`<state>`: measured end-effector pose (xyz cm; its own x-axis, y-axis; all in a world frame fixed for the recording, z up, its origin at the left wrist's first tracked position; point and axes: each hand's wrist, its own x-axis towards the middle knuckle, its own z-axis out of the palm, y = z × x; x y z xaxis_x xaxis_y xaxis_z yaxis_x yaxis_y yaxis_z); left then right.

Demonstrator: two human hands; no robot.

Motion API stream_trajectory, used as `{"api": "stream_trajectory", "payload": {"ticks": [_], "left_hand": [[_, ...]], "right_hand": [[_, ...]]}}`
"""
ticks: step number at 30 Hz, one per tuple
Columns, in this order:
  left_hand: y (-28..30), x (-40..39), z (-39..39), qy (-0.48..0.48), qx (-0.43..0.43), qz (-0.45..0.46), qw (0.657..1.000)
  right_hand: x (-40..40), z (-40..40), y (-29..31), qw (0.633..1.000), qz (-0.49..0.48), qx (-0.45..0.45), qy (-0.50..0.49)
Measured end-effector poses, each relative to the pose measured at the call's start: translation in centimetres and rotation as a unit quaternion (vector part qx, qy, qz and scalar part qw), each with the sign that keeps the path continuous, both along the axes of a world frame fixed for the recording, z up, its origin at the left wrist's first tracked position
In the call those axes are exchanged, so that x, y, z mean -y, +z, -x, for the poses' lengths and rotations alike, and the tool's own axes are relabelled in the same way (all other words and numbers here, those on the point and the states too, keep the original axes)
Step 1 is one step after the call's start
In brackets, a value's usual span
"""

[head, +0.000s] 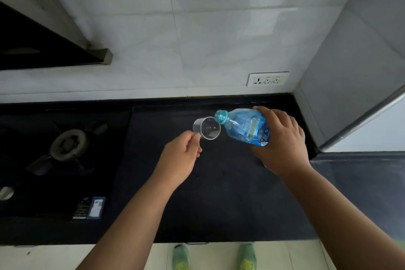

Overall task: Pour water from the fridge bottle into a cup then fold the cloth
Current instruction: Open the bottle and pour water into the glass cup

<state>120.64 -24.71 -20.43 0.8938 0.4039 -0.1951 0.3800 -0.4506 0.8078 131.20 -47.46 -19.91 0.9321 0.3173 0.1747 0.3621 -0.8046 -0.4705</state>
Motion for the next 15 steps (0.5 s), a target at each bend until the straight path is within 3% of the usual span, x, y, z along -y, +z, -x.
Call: {"api": "stream_trajectory", "payload": {"ticks": [8, 15], "left_hand": [[0.78, 0.25, 0.73, 0.014, 0.005, 0.037, 0.999], [1.02, 0.0, 0.87, 0.005, -0.002, 0.018, 1.0]], "right_hand": [[-0.82, 0.26, 0.69, 0.998, 0.038, 0.059, -0.003], [-1.01, 0.36, 0.96, 0.992, 0.074, 0.102, -0.001]]}}
